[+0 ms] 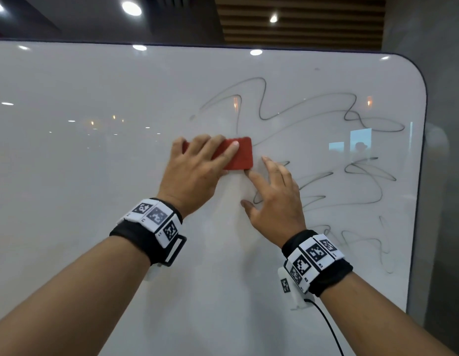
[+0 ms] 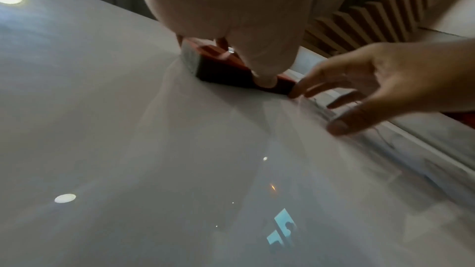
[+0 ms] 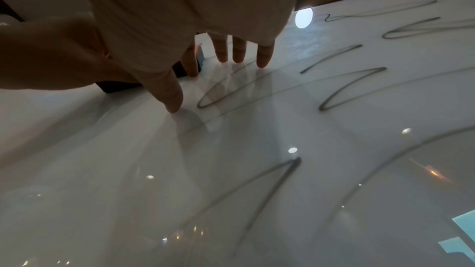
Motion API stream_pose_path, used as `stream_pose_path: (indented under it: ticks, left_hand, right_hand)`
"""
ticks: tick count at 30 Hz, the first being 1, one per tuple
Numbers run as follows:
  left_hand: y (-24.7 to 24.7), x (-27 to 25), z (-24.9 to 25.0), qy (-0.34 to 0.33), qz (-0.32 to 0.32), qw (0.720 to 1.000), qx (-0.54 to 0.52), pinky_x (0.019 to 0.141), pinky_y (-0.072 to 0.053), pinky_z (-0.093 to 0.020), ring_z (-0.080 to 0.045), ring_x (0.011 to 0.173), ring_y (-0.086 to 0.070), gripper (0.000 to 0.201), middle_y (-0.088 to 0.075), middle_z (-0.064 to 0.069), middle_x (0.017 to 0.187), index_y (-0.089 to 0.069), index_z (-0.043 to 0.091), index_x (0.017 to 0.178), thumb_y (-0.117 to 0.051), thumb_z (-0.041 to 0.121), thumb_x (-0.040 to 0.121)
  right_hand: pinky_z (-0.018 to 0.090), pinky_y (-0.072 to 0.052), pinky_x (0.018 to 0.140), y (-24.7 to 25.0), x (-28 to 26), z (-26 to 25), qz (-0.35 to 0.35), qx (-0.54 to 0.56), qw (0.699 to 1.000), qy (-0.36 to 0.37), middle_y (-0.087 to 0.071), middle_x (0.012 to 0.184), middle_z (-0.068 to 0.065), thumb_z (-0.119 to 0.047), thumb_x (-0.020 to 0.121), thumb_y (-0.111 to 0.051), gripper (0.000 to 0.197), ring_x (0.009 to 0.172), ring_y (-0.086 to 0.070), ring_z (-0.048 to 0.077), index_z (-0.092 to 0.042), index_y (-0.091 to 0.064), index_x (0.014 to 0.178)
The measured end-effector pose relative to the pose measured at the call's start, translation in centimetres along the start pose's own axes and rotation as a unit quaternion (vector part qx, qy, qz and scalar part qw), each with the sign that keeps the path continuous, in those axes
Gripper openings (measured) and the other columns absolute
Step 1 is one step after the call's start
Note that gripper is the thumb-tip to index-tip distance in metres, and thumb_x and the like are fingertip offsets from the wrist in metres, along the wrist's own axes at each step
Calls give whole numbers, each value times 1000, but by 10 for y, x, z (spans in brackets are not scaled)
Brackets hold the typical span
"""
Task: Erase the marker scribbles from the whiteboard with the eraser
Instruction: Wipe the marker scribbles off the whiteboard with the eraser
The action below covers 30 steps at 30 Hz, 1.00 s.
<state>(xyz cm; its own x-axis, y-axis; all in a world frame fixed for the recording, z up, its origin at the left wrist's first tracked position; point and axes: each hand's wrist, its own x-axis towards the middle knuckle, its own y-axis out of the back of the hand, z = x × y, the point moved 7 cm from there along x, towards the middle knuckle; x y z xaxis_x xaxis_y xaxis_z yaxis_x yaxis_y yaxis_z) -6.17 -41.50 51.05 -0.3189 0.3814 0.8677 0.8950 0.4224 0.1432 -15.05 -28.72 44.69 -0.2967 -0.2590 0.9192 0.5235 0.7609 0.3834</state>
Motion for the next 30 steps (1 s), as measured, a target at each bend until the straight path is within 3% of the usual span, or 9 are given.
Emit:
stream_pose_path:
  ticks: [3,8,13,18,20,22,24,28,30]
  left_hand:
    - [0,3,-6,-29,11,999,13,89,-38,-50,-29,117,-48,50,-54,-4,135,-50,25,142,-60,35,94]
    - [11,18,-53,237,59,969,-30,89,-36,-49,-28,117,-44,57,-53,-5,133,-50,25,141,-65,32,87]
    - [4,27,-12,-48,24,998,19,89,-39,-49,-30,116,-50,48,-55,-5,135,-52,24,140,-59,34,94]
    - [11,41,-51,216,47,975,-27,88,-36,-50,-31,116,-45,55,-53,-5,133,-49,25,141,-64,32,89]
    - [9,47,-32,150,40,988,-18,88,-36,-49,-31,116,-46,53,-53,-3,134,-49,25,141,-62,33,90]
    - [0,47,0,-18,18,1000,5,88,-38,-49,-30,116,-50,46,-54,-2,135,-51,26,139,-59,33,94]
    - [-1,49,3,-56,10,998,11,89,-39,-50,-29,117,-51,44,-55,-1,136,-52,27,139,-57,35,96]
    - [11,66,-49,205,36,977,-49,94,-34,-51,-29,122,-45,52,-51,1,139,-47,30,142,-60,36,92]
    - [13,72,-59,264,36,962,-59,96,-34,-52,-29,125,-43,52,-50,2,140,-45,30,143,-60,35,93]
  right_hand:
    - [46,-36,108,0,0,1,5,5,1000,0,-43,149,11,-33,70,-82,63,136,-34,30,-27,-59,129]
    - [47,-37,108,0,-1,1,3,15,1000,6,-42,150,9,-32,71,-81,62,136,-34,28,-28,-58,129]
    - [47,-37,109,-1,-1,2,-4,14,1000,8,-40,153,9,-33,72,-81,65,138,-35,29,-28,-57,133]
    - [48,-39,108,-1,-3,2,-3,15,1000,9,-42,151,9,-33,72,-82,66,138,-35,29,-28,-57,133]
    - [49,-39,108,-1,-3,2,-4,12,1000,14,-41,152,10,-34,73,-81,65,139,-35,29,-28,-57,133]
    - [49,-38,109,-1,-3,2,-4,13,1000,20,-40,153,10,-34,75,-79,63,139,-35,30,-27,-56,134]
    - [48,-38,109,-1,-3,2,-4,15,1000,23,-40,153,10,-34,76,-78,63,140,-35,29,-27,-56,134]
    - [50,-40,108,-2,-4,3,0,13,1000,23,-41,152,10,-35,75,-80,64,140,-35,29,-27,-56,134]
    - [52,-41,107,-2,-4,3,1,11,1000,25,-41,152,10,-35,75,-80,64,140,-35,29,-27,-56,134]
